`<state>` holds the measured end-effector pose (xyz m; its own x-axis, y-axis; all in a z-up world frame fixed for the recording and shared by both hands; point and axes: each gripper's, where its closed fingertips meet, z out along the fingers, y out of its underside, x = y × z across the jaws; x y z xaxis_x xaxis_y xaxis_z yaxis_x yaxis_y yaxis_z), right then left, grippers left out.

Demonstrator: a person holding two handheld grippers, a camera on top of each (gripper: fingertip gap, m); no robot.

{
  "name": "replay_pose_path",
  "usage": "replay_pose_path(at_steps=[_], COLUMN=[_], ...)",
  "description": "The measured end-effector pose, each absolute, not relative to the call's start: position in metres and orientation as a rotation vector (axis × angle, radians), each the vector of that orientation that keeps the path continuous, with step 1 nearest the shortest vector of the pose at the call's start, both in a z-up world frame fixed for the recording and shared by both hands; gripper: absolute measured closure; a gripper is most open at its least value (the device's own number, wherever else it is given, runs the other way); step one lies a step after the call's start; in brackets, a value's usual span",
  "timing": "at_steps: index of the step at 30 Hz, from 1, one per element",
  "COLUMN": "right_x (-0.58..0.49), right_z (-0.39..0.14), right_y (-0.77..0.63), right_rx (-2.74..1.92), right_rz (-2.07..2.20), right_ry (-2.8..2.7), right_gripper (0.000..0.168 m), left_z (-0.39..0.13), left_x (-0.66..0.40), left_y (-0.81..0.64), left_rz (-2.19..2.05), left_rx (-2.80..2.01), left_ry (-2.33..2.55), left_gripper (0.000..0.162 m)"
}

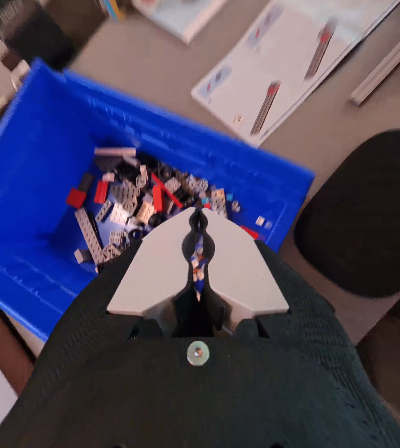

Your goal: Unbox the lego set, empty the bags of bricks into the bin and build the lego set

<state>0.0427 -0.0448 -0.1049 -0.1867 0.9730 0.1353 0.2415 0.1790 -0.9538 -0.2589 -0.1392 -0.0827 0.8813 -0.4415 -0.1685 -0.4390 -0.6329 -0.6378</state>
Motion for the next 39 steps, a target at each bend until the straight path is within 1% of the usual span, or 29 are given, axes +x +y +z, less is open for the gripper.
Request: replay_pose_path(at_steps=[1, 3, 4, 6, 9, 10, 11, 12, 13, 14, 15, 16, 17, 18, 19, 20, 22, 24, 25, 28, 30, 32, 33, 37, 39], right_x=[0.043, 0.048, 0.052, 0.065, 0.102, 0.119, 0.138, 0.158, 0.180, 0.203, 0.227, 0.250, 0.271, 0.289, 0.302, 0.312, 0.329, 0.339, 0.342, 0.352, 0.349, 0.334, 0.326, 0.305, 0.302], right_z=[-0.097, -0.084, -0.078, -0.067, -0.050, -0.044, -0.036, -0.029, -0.023, -0.017, -0.012, -0.007, -0.003, -0.001, 0.000, 0.000, -0.012, -0.037, -0.054, -0.102, -0.123, -0.133, -0.137, -0.152, -0.159], right_y=[-0.045, -0.047, -0.049, -0.052, -0.048, -0.044, -0.039, -0.033, -0.028, -0.020, -0.011, -0.002, 0.006, 0.011, 0.013, 0.017, 0.030, 0.036, 0.035, 0.036, 0.045, 0.058, 0.064, 0.085, 0.095], right_rx=[-1.204, -1.253, -1.269, -1.308, -1.401, -1.438, -1.481, -1.528, -1.579, -1.628, -1.671, -1.697, -1.704, -1.691, -1.665, -1.646, -1.696, -1.770, -1.791, -1.865, -1.882, -1.837, -1.812, -1.726, -1.706], right_rz=[1.077, 1.065, 1.048, 0.973, 0.798, 0.740, 0.681, 0.627, 0.577, 0.522, 0.456, 0.385, 0.326, 0.290, 0.279, 0.287, 0.305, 0.311, 0.319, 0.271, 0.249, 0.269, 0.283, 0.289, 0.259], right_ry=[-1.571, -1.532, -1.525, -1.521, -1.515, -1.504, -1.479, -1.452, -1.425, -1.388, -1.344, -1.303, -1.281, -1.289, -1.317, -1.331, -1.350, -1.470, -1.577, -1.858, -1.951, -1.977, -1.991, -2.142, -2.239], right_gripper=[0.167, 0.161, 0.154, 0.142, 0.120, 0.114, 0.105, 0.093, 0.085, 0.082, 0.083, 0.091, 0.106, 0.135, 0.164, 0.165, 0.165, 0.156, 0.154, 0.151, 0.152, 0.155, 0.153, 0.141, 0.131], left_z=[-0.074, -0.058, -0.052, -0.046, -0.043, -0.043, -0.043, -0.043, -0.045, -0.047, -0.049, -0.051, -0.053, -0.054, -0.053, -0.051, -0.052, -0.054, -0.055, -0.059, -0.064, -0.069, -0.071, -0.070, -0.066], left_x=[-0.250, -0.231, -0.219, -0.193, -0.150, -0.137, -0.125, -0.114, -0.103, -0.095, -0.088, -0.082, -0.076, -0.069, -0.063, -0.058, -0.050, -0.043, -0.038, -0.026, -0.023, -0.021, -0.020, -0.019, -0.018], left_y=[-0.135, -0.131, -0.130, -0.128, -0.123, -0.121, -0.118, -0.116, -0.114, -0.111, -0.107, -0.104, -0.101, -0.100, -0.098, -0.095, -0.091, -0.086, -0.084, -0.081, -0.078, -0.075, -0.073, -0.066, -0.064], left_rz=[0.012, 0.023, 0.003, -0.068, -0.186, -0.216, -0.244, -0.280, -0.317, -0.346, -0.363, -0.373, -0.380, -0.384, -0.380, -0.369, -0.355, -0.325, -0.311, -0.286, -0.263, -0.240, -0.226, -0.225, -0.246], left_rx=[-2.279, -2.180, -2.142, -2.087, -2.019, -2.001, -1.982, -1.966, -1.958, -1.955, -1.952, -1.946, -1.938, -1.928, -1.914, -1.905, -1.923, -1.943, -1.944, -1.950, -1.967, -1.991, -2.003, -2.003, -1.983], left_ry=[0.609, 0.571, 0.566, 0.555, 0.563, 0.570, 0.566, 0.559, 0.549, 0.532, 0.518, 0.515, 0.528, 0.556, 0.578, 0.583, 0.604, 0.633, 0.654, 0.718, 0.751, 0.786, 0.803, 0.803, 0.797], left_gripper=[0.162, 0.161, 0.156, 0.141, 0.114, 0.108, 0.102, 0.092, 0.080, 0.071, 0.066, 0.068, 0.081, 0.111, 0.154, 0.162, 0.162, 0.161, 0.159, 0.156, 0.154, 0.150, 0.148, 0.147, 0.147])
